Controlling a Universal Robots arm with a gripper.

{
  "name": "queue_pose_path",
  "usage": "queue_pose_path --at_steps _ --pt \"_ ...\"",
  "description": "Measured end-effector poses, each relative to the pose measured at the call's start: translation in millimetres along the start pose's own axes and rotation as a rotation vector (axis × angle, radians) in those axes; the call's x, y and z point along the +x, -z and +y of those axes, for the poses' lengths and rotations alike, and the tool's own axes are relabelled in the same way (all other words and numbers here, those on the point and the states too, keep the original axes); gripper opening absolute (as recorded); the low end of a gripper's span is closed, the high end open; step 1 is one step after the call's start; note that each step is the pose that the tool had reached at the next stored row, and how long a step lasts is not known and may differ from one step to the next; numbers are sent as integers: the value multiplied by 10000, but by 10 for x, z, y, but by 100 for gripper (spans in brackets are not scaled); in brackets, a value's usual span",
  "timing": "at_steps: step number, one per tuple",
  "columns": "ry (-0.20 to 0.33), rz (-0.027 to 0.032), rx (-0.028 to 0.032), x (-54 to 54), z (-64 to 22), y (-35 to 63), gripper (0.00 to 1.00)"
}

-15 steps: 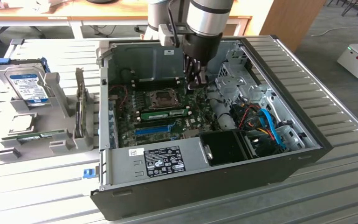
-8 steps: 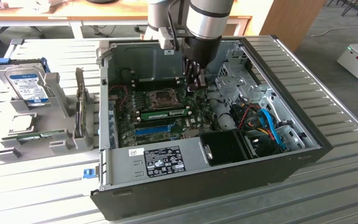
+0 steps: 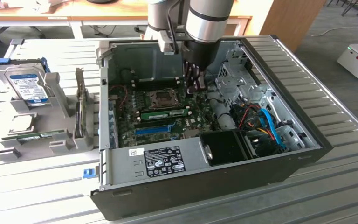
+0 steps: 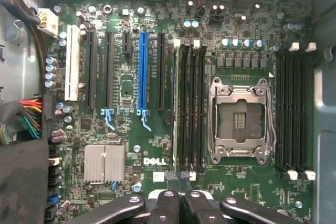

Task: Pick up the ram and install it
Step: 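Press down the ram until it locks into place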

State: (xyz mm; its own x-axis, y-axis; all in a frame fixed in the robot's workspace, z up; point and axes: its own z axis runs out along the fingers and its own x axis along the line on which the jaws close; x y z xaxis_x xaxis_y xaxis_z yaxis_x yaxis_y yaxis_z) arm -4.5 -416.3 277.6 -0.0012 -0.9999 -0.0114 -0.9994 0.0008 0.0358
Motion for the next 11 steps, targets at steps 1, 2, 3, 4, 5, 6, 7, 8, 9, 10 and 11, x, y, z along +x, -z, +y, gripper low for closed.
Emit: queue_pose_path --at_steps 1,2,3,4,5,6,7,8,9,10,11 --pt "0 0 0 0 0 -8 11" --pt "0 0 0 1 -1 -17 11" --pt "0 0 0 1 -1 -26 11" --pt "0 -1 1 2 -1 -37 11" --pt "0 -1 0 2 -2 -48 11" --pt "0 1 0 2 -2 -60 11" --pt "0 0 0 3 -3 -73 11" --pt "0 1 0 3 -3 -86 11" --pt "0 1 0 3 -4 -99 11" --pt "0 1 0 3 -4 -111 11" --pt "0 1 0 3 -5 -123 11"
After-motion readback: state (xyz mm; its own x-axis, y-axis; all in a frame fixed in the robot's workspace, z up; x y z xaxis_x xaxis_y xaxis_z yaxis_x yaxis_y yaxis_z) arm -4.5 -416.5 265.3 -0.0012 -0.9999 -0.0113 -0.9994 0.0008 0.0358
